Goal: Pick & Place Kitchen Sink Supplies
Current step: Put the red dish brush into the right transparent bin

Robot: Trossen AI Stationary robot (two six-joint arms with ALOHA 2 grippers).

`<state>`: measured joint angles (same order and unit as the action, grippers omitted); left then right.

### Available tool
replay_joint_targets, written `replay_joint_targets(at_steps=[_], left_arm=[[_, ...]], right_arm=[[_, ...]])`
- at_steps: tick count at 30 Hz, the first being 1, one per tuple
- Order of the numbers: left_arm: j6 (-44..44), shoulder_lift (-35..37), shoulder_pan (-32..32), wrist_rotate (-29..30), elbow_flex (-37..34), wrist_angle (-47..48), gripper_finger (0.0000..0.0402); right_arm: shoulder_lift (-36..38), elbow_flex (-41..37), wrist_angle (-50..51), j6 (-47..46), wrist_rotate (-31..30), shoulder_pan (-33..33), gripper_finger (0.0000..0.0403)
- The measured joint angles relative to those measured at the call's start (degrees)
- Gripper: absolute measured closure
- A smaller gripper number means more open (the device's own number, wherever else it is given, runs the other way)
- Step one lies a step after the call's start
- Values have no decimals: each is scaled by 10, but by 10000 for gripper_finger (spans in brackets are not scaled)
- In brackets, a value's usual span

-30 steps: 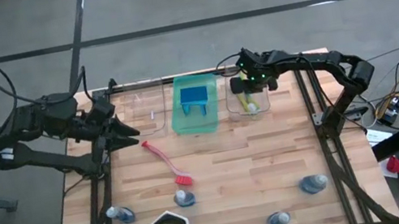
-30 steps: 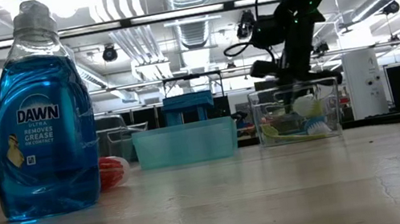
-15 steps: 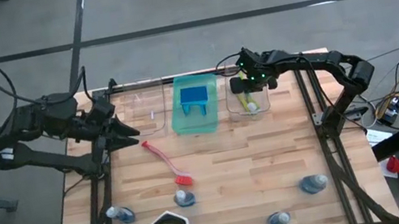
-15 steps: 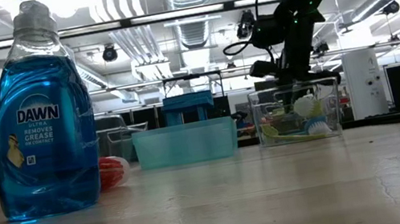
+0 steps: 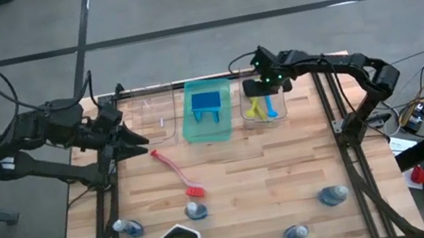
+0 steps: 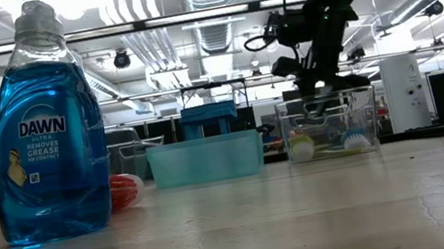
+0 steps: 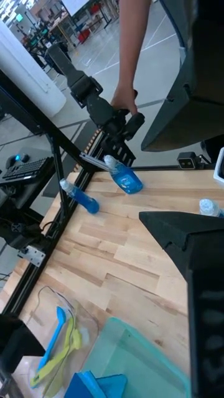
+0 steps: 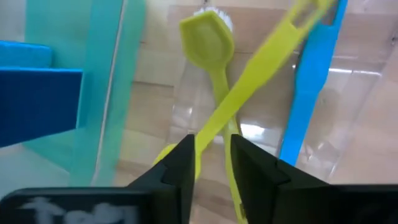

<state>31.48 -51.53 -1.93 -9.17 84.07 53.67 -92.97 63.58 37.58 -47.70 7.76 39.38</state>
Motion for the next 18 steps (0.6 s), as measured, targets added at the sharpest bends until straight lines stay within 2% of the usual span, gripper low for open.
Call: replay_joint_targets(at_steps=[7, 18], left_arm=[[0, 0, 0, 0, 0, 0, 243], [3, 0, 0, 0, 0, 1, 243]], right_arm=[[10, 6, 12, 11, 14, -1, 246], [85, 68, 5, 48, 14, -42, 239]])
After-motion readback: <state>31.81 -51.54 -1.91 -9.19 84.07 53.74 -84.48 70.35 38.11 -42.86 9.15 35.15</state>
